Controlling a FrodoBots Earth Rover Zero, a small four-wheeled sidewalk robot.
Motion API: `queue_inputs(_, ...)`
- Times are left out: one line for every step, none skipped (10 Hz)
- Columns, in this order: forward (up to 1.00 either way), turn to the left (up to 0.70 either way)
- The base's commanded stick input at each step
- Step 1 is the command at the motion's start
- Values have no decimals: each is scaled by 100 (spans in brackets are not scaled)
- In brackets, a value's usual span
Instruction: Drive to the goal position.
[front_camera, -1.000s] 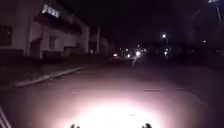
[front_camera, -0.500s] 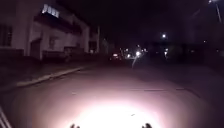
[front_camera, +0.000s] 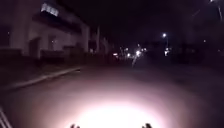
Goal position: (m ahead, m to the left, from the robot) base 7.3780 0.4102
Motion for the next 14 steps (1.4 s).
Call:
queue_inputs(70, -35)
queue_inputs(70, -35)
queue_inputs(70, -35)
queue_inputs(70, -35)
queue_inputs(70, -30)
queue_inputs(70, -23)
queue_inputs(70, -16)
queue_inputs(70, -10)
queue_inputs(70, -3)
queue_inputs(70, 0)
queue_inputs(70, 0)
queue_inputs(70, 0)
queue_inputs(70, 0)
queue_inputs(70, 0)
